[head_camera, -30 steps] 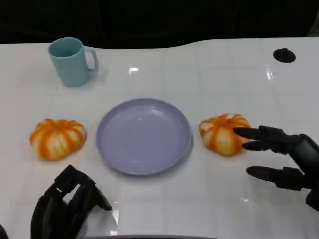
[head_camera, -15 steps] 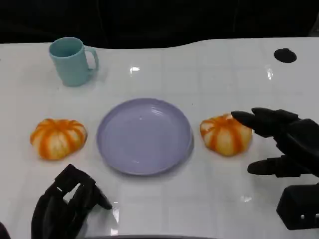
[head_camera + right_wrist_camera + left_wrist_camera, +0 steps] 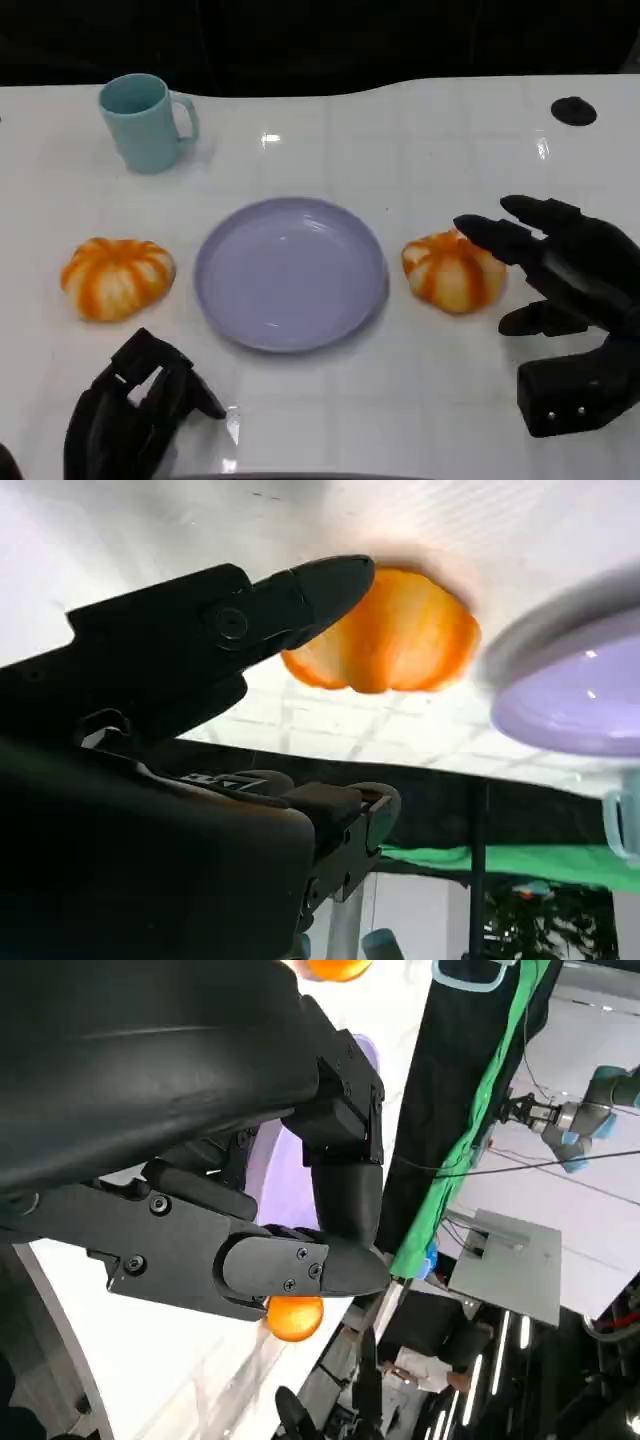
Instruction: Grasp the bread from the table and place it into the plate.
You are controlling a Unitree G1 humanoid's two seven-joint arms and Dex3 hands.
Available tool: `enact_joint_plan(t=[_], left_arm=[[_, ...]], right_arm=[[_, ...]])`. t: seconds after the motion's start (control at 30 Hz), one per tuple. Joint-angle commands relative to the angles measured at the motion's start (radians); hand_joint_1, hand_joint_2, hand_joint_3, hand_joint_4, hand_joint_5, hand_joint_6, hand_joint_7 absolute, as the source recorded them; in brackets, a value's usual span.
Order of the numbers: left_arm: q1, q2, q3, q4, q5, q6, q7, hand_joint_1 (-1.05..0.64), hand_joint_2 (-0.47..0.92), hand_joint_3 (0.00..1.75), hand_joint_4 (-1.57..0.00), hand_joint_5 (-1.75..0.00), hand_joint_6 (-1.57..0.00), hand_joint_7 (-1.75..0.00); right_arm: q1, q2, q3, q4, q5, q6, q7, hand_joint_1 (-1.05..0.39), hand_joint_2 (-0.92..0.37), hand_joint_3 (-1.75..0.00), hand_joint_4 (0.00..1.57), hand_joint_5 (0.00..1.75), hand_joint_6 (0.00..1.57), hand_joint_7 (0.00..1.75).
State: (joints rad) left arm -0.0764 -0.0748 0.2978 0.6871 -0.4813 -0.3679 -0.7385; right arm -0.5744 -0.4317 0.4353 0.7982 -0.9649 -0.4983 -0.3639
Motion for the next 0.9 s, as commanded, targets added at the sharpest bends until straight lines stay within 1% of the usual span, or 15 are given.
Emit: enact_joint_plan(t=[0.03, 0.17, 0.37, 0.5, 0.77, 0.9], left_arm=[[0.003, 0.013, 0.002, -0.008, -0.001, -0.007, -0.002, -0.58, 0.92, 0.25, -0.63, -1.75, -0.52, -1.52], [0.008, 0.012, -0.001, -0.016, 0.004, -0.007, 0.005, -0.59, 0.92, 0.24, -0.64, -1.75, -0.53, -1.53], [0.012, 0.008, 0.003, -0.018, -0.013, -0.002, -0.012, -0.57, 0.92, 0.25, -0.64, -1.75, -0.51, -1.54], [0.017, 0.009, 0.002, -0.023, -0.014, -0.002, -0.014, -0.57, 0.92, 0.26, -0.63, -1.75, -0.5, -1.54], [0.029, 0.007, -0.003, -0.037, -0.008, -0.005, -0.009, -0.59, 0.92, 0.25, -0.64, -1.75, -0.51, -1.53], [0.032, 0.005, -0.003, -0.043, -0.008, -0.004, -0.005, -0.58, 0.92, 0.26, -0.63, -1.75, -0.51, -1.52]], right_arm=[[-0.083, 0.033, 0.064, 0.121, -0.016, 0.03, -0.059, -0.47, -0.82, 0.0, 0.18, 0.0, 0.25, 0.0], [-0.138, 0.062, 0.115, 0.217, -0.013, 0.041, -0.086, -0.47, -0.83, 0.0, 0.22, 0.02, 0.24, 0.01], [-0.212, 0.124, 0.174, 0.353, -0.01, 0.088, -0.083, -0.5, -0.84, 0.0, 0.24, 0.02, 0.24, 0.0], [-0.243, 0.161, 0.205, 0.417, -0.008, 0.128, -0.065, -0.5, -0.86, -0.01, 0.22, 0.01, 0.23, 0.0], [-0.269, 0.208, 0.244, 0.48, 0.009, 0.194, -0.026, -0.51, -0.86, 0.0, 0.21, 0.0, 0.22, 0.0], [-0.269, 0.214, 0.244, 0.496, 0.025, 0.197, -0.018, -0.48, -0.87, 0.0, 0.23, 0.01, 0.24, 0.01]])
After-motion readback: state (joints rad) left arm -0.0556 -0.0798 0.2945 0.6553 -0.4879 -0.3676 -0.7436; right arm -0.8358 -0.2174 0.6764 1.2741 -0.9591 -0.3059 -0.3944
